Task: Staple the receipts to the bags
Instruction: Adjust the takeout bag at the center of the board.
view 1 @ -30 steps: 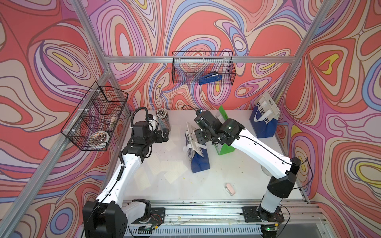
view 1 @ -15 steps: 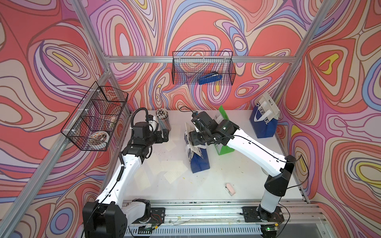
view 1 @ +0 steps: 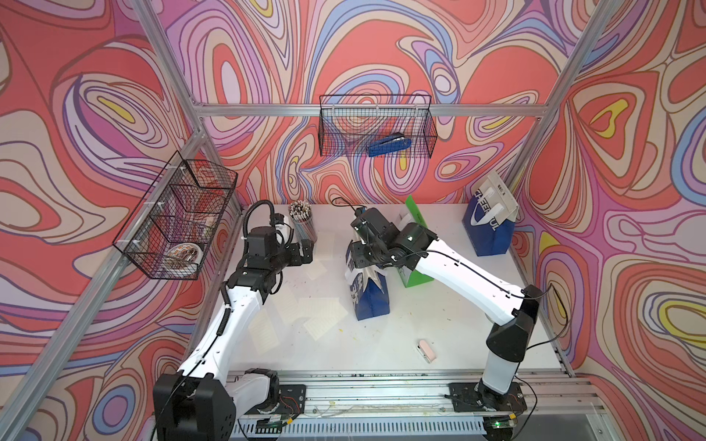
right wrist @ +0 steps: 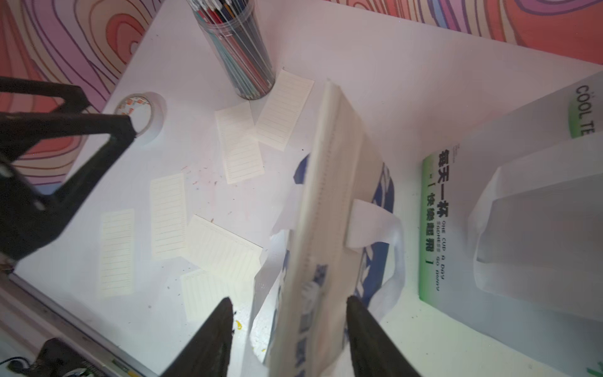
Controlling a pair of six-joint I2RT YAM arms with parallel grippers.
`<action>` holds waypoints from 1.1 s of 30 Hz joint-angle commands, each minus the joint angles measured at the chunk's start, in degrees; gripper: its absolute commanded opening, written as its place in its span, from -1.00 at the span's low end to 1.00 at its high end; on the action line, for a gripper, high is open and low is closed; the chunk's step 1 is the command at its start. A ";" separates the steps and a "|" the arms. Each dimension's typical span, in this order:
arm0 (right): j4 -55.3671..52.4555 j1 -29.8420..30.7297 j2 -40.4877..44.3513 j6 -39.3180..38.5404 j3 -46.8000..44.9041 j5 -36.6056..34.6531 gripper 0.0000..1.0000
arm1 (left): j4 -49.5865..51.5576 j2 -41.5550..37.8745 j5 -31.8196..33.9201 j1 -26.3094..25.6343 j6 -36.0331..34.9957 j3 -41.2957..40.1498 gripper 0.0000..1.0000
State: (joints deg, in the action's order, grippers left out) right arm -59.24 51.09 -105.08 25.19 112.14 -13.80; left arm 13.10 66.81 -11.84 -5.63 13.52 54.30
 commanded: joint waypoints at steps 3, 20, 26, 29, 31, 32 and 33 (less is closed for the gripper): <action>-3.41 0.06 -0.43 -3.95 1.87 -5.22 -0.65 | -1.06 -0.76 -0.85 -0.08 0.53 -0.22 0.98; 9.08 -10.31 7.58 -56.07 -4.52 21.19 -1.00 | -6.27 -4.15 -2.51 -0.08 -0.98 -3.48 0.95; 8.67 -14.70 6.25 -74.23 -5.51 37.14 -1.00 | -12.77 -8.04 -8.13 -0.08 -3.61 -7.84 0.88; 4.10 -15.02 3.16 -81.58 -3.14 37.38 -1.00 | -15.89 -9.65 -11.63 -0.08 -4.78 -9.59 0.86; 2.11 -16.00 -0.08 -84.12 -1.50 37.87 -1.00 | -15.76 -10.60 -13.12 -0.08 -5.08 -9.98 0.86; 1.48 -16.64 -1.43 -84.87 -0.70 38.29 -1.00 | -15.49 -11.08 -13.44 -0.08 -5.02 -10.38 0.86; 1.18 -16.88 -2.40 -85.39 -0.22 38.41 -1.00 | -15.23 -11.38 -13.57 -0.08 -4.59 -10.60 0.87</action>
State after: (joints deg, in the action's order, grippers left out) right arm -56.99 35.46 -104.25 -52.47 109.62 20.27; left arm 0.82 56.95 -21.89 -5.63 9.82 44.42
